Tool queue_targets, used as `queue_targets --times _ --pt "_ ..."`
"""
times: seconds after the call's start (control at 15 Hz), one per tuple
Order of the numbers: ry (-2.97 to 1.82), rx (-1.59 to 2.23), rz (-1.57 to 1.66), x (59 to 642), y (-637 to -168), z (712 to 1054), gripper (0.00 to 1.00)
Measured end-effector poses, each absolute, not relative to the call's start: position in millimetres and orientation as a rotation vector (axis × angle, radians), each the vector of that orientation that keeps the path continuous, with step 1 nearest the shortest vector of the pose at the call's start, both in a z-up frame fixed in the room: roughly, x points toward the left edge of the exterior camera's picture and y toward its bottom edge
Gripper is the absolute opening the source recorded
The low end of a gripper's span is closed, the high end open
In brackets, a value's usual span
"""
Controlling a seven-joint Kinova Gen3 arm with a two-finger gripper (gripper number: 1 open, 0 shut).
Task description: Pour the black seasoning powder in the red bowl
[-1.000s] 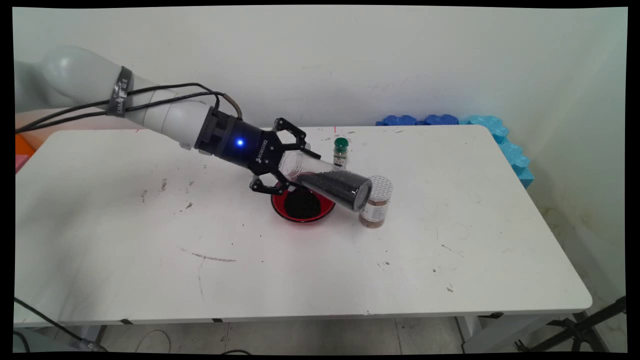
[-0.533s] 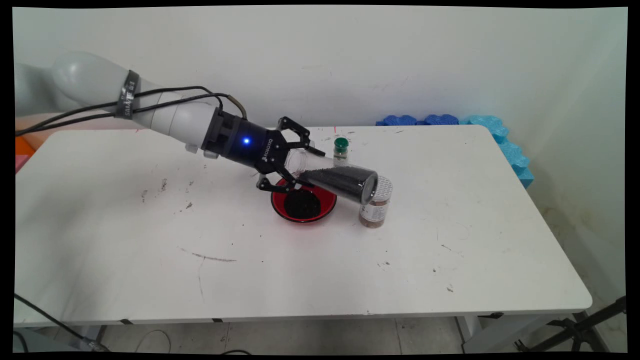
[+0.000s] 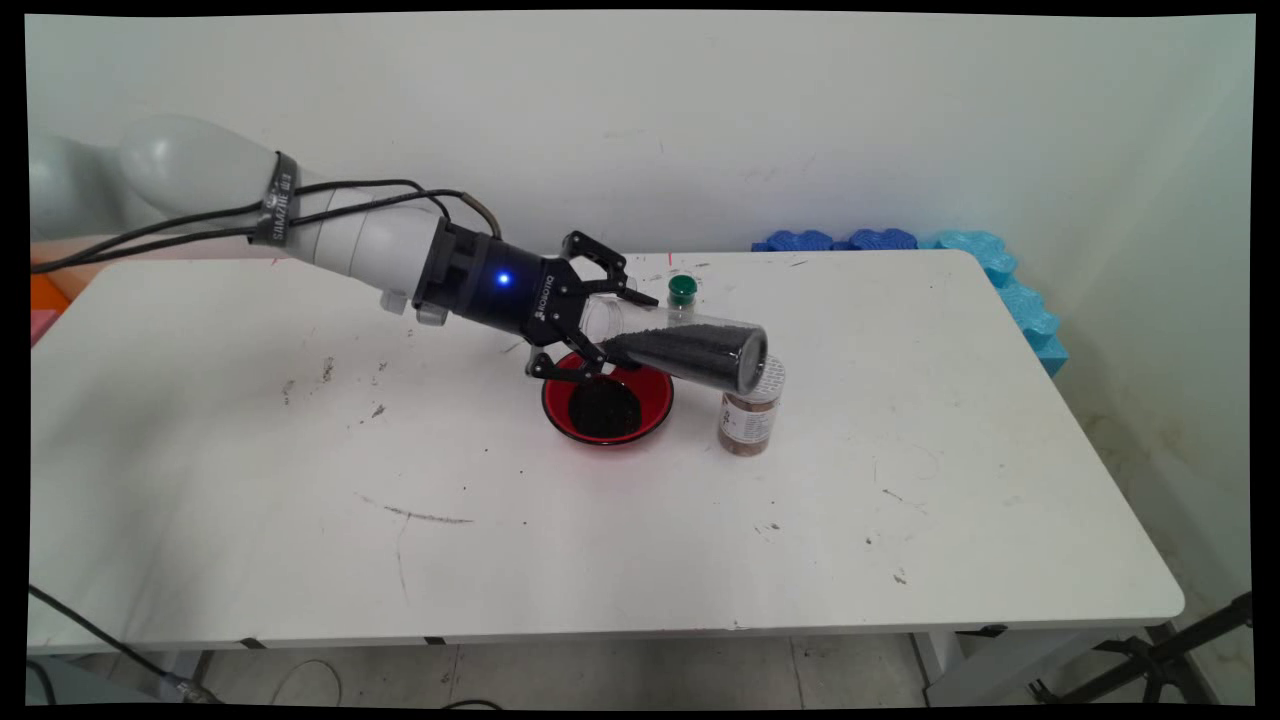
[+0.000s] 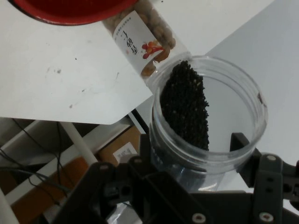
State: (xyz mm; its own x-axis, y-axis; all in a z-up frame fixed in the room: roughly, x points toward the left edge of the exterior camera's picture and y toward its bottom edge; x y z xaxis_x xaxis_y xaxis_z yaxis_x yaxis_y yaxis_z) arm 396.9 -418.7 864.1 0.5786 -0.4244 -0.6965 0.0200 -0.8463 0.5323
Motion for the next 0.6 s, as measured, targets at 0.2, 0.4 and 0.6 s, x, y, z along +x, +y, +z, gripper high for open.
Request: queue_targets --times 0.2,0.4,0.6 --pt "-0.297 2.319 -1.223 395.4 -418.4 862.7 0.00" --pt "-0.266 2.316 -1.240 393.7 -418.2 861.2 0.00" --pt "-0.242 2.311 -1.255 392.2 -418.5 860.2 0.00"
